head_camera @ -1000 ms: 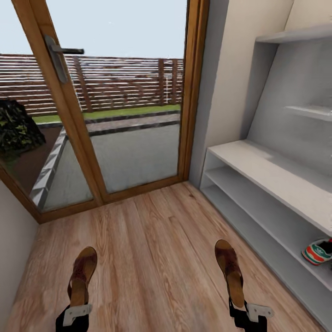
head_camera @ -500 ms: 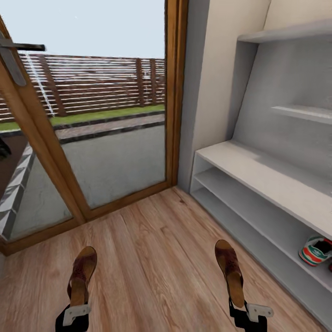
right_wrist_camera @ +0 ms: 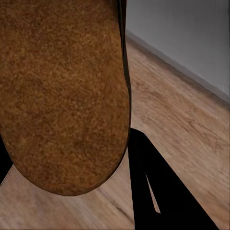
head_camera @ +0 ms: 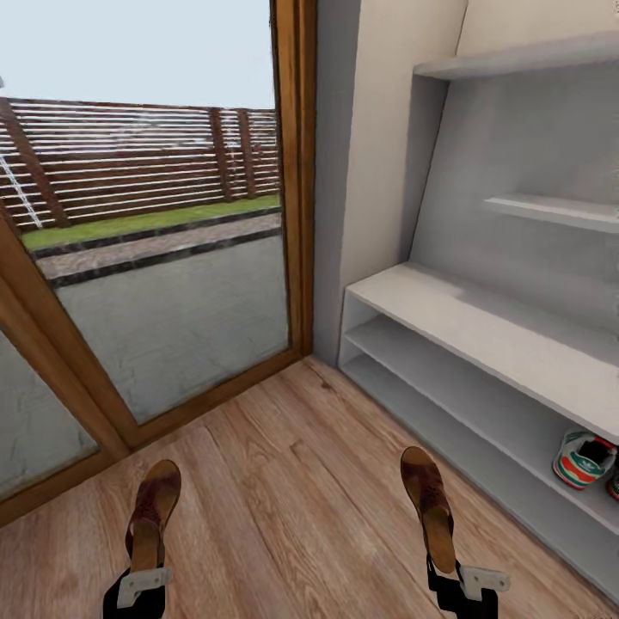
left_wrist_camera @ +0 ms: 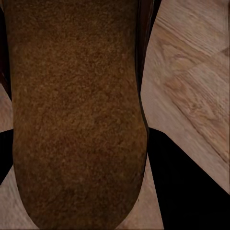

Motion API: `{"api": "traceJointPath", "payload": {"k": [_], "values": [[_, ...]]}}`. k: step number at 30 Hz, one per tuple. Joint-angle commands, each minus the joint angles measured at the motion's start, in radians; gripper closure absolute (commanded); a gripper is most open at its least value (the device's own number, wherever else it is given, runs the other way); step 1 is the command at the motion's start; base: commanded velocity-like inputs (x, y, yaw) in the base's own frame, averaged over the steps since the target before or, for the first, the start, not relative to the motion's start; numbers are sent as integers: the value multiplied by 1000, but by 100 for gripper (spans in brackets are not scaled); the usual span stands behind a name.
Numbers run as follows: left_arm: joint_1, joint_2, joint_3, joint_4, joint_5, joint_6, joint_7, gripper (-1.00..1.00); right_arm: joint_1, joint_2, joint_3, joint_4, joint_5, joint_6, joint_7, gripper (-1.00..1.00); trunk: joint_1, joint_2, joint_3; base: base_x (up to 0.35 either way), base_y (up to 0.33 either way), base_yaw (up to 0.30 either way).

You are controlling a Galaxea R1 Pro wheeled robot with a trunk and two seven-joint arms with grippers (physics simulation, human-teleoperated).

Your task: Pick up the two gym shoes and the two sandals from the corridor floor and place them onto the hallstand (shoe rack) in the corridor, making sure they are on the rack and not on the floor. Arrange them so the two gym shoes are next to each other and the two sandals are next to each other.

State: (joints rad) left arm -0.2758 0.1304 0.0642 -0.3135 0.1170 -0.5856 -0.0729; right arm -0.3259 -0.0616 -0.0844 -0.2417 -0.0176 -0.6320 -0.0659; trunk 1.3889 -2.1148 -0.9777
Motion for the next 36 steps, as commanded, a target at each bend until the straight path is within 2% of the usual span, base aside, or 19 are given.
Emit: {"api": "traceJointPath", "payload": {"k": [1, 8, 25, 36], "values": [[0, 0, 2, 1, 7, -2, -7, 100, -1, 0, -2, 1, -5, -3, 2, 100, 0, 0, -1, 238, 261, -265], [0, 0, 2, 1, 6, -1, -7, 100, -1, 0, -2, 1, -5, -3, 2, 100, 0, 0, -1, 166, 170, -265], [0, 0, 3, 0, 12, -2, -16, 100, -1, 0, -2, 1, -5, -3, 2, 100, 0, 0, -1, 9, 16, -265], [0, 0, 2, -1, 11, -2, -16, 100, -1, 0, -2, 1, -5, -3, 2, 100, 0, 0, -1, 0, 268, -265]]}}
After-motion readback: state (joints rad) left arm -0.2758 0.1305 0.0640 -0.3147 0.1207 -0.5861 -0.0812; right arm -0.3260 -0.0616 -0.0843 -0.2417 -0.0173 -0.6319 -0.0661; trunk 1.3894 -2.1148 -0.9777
